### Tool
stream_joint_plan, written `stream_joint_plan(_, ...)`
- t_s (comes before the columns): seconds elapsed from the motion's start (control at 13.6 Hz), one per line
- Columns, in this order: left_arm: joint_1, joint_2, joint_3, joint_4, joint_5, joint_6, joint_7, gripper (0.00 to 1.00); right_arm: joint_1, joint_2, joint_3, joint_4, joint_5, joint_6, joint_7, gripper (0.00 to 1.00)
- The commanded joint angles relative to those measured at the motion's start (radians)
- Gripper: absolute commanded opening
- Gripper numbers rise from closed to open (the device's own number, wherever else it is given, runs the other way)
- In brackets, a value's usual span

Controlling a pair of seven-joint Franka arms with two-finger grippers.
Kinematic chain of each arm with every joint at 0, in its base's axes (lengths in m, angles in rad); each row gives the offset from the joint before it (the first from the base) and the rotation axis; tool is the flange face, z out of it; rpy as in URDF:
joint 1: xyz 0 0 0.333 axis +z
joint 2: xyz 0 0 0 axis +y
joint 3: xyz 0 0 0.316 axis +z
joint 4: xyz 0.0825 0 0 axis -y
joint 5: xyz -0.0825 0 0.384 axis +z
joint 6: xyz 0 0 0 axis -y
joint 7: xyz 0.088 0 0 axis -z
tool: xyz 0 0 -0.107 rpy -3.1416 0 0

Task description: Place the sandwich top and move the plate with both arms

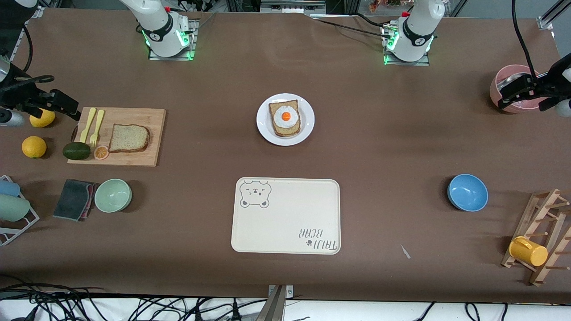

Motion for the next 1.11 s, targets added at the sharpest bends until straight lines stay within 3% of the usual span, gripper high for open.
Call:
stream_joint_plan(0.0, -0.013, -0.006, 0.001, -0.010, 0.026, 0.011, 0.003, 1.00, 0.002, -0.009, 0.003, 0.006, -0.011, -0.023, -0.007, 1.00)
stream_joint_plan(0.59, -0.013, -0.006, 0.001, -0.012, 0.026, 0.011, 0.003, 1.00, 0.002, 0.017, 0.003, -0.049, -0.020, -0.023, -0.007, 1.00)
stream_joint_plan(0.81, -0.013, -0.006, 0.001, -0.012, 0.028, 0.011, 0.005, 1.00, 0.002, 0.010, 0.006, -0.165, -0.043, 0.071, -0.001, 1.00)
stream_joint_plan(1.03, -0.013, -0.006, 0.001, -0.010, 0.022, 0.012, 0.003, 1.00, 0.004, 0.008, 0.039, -0.338, -0.153, 0.232, 0.046, 1.00)
